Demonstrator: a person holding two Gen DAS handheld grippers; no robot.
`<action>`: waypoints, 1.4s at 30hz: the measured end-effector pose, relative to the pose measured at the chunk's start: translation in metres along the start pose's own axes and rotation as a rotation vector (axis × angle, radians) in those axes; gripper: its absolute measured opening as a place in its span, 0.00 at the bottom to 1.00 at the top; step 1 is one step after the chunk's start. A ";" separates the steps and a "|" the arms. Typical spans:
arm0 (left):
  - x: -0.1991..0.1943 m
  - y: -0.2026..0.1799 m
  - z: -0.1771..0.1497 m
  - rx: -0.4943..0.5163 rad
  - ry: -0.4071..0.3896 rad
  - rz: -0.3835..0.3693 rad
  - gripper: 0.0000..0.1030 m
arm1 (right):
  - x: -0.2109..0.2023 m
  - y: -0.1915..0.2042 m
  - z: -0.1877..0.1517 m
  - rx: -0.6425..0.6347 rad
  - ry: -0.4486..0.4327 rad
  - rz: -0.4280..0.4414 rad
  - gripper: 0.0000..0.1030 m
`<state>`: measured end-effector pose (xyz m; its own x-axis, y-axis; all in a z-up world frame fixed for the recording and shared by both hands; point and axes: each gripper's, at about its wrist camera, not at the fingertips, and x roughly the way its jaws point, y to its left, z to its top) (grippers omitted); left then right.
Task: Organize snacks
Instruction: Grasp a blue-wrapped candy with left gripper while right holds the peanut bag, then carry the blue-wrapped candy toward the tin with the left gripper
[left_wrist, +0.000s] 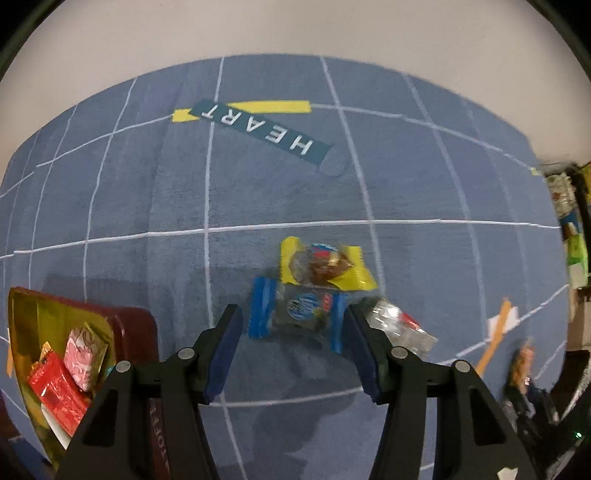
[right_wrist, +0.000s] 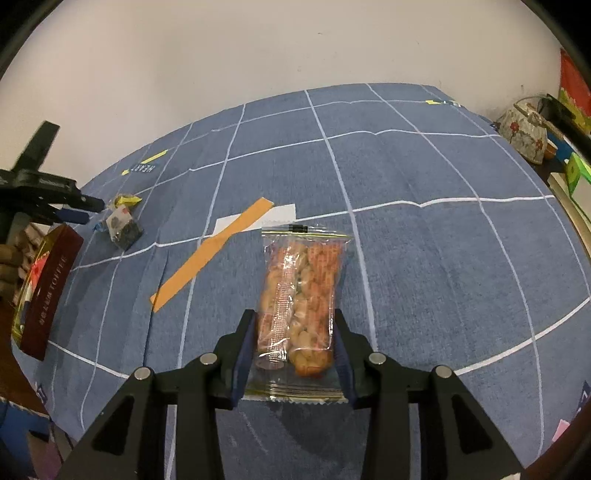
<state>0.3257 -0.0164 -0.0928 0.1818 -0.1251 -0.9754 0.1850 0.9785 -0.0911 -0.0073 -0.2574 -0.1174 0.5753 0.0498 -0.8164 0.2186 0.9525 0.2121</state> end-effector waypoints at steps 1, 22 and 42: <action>0.003 0.001 0.001 -0.005 0.002 -0.001 0.51 | 0.000 -0.001 0.000 0.005 0.000 0.003 0.39; -0.021 -0.004 -0.067 -0.135 -0.058 -0.106 0.29 | 0.000 -0.001 0.000 0.012 -0.011 0.011 0.39; -0.120 0.034 -0.210 -0.219 -0.173 -0.154 0.30 | 0.000 0.011 -0.004 -0.071 -0.036 -0.068 0.39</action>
<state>0.1073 0.0666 -0.0212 0.3332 -0.2825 -0.8995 0.0147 0.9555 -0.2947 -0.0081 -0.2454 -0.1173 0.5893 -0.0250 -0.8075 0.2023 0.9723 0.1175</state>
